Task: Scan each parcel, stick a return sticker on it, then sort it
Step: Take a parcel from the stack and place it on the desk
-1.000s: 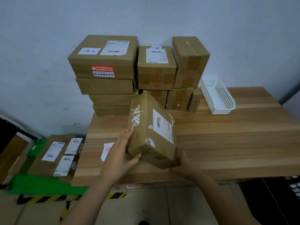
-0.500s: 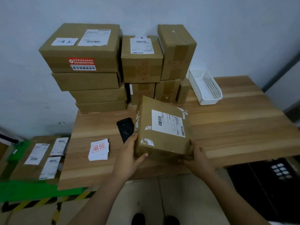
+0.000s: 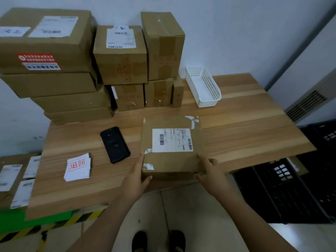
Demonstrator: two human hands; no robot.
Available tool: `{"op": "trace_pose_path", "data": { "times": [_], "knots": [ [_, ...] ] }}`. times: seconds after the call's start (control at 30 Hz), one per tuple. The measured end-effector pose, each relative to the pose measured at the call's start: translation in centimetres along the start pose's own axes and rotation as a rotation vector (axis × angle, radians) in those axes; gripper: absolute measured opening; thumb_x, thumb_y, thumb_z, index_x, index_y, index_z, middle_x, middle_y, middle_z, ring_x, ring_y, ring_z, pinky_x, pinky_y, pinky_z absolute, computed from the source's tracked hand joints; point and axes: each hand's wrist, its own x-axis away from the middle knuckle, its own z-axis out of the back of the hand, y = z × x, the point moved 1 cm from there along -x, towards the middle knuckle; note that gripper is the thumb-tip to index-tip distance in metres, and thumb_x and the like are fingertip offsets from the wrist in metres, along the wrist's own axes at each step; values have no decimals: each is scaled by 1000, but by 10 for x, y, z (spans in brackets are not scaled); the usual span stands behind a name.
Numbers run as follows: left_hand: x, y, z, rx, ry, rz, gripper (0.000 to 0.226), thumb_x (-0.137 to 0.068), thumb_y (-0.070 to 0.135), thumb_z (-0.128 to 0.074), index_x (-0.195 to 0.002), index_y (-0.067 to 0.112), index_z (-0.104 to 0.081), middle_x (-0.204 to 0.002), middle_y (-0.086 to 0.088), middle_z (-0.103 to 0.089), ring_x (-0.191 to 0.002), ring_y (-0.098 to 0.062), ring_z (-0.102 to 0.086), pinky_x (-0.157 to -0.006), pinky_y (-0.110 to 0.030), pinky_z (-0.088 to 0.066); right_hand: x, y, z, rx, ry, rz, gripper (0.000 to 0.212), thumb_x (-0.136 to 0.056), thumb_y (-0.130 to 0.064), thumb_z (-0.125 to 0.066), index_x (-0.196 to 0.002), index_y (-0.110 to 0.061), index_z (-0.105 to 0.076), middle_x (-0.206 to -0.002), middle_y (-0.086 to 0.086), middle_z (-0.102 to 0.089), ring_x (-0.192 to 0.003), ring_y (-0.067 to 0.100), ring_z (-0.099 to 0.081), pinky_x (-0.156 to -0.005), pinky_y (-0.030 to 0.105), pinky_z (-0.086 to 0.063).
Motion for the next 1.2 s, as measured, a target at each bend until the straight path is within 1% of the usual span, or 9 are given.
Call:
{"op": "trace_pose_path", "data": {
  "times": [0.27,0.4,0.53,0.6,0.7,0.83,0.93,1.07,1.2],
  "knots": [
    [27,22,-19,-119,-31,-84,73,-89,40,-65,-150,32,-26,-135,1,-57,-113,-17,-61,-78,-20,-45,-36,6,27,219,196,-6,40,-87,-22,-58,-127,-17,-53,-121,13,-46,-104,34,-49,-86,39,-44],
    [28,37,-21,-92,119,-231,51,-87,52,-56,-131,25,-55,-110,5,-69,-94,-14,-66,-74,-11,-42,-24,-3,14,42,248,-21,38,-86,-25,-62,-120,-10,-56,-123,17,-46,-112,36,-46,-92,41,-44],
    [-19,50,-1,-272,203,-311,65,-88,50,-58,-142,17,-44,-143,-5,-44,-129,-20,-41,-102,-32,-38,3,-13,-16,-172,156,10,68,-80,-40,-72,-136,-15,-43,-139,14,-33,-123,32,-43,-101,45,-43],
    [-43,52,8,-446,51,-226,78,-88,55,-58,-152,20,-28,-160,-8,-17,-146,-25,-15,-116,-42,-21,4,-12,-26,-214,92,-25,84,-82,-40,-72,-149,-16,-27,-152,16,-18,-136,34,-30,-108,44,-36],
    [-52,50,7,-626,-164,-141,80,-93,64,-37,-155,27,-4,-162,-7,10,-149,-22,10,-119,-39,2,-1,-7,-26,-267,-6,-41,92,-87,-39,-67,-154,-19,-9,-160,18,0,-146,34,-15,-114,43,-28],
    [-29,46,-5,-726,-124,-194,89,-79,76,-4,-155,30,-3,-162,-7,6,-149,-21,8,-118,-41,6,-19,-3,-10,-230,-130,-17,91,-92,-32,-62,-155,-18,2,-161,15,12,-147,30,-15,-113,35,-24],
    [-14,44,-13,-736,-78,-196,87,-79,75,-13,-153,30,-20,-161,-11,-12,-148,-27,-12,-116,-50,-13,-40,-5,6,-141,-118,27,84,-92,-25,-61,-155,-13,-6,-161,15,1,-147,28,-16,-112,30,-23],
    [-6,52,-21,-790,-54,-170,63,-87,57,-34,-137,24,-53,-141,-19,-49,-123,-35,-53,-94,-53,-43,-32,-12,10,-132,-119,91,81,-77,-33,-77,-144,-18,-34,-150,15,-20,-135,30,-35,-102,29,-35],
    [-2,75,-39,-788,-41,-88,58,-101,45,-34,-153,29,-14,-160,-17,-8,-145,-31,-15,-110,-50,-21,-14,-4,-1,42,-211,99,115,-67,-35,-86,-154,-25,-12,-158,21,17,-145,36,-16,-114,38,-29]
  ]
}}
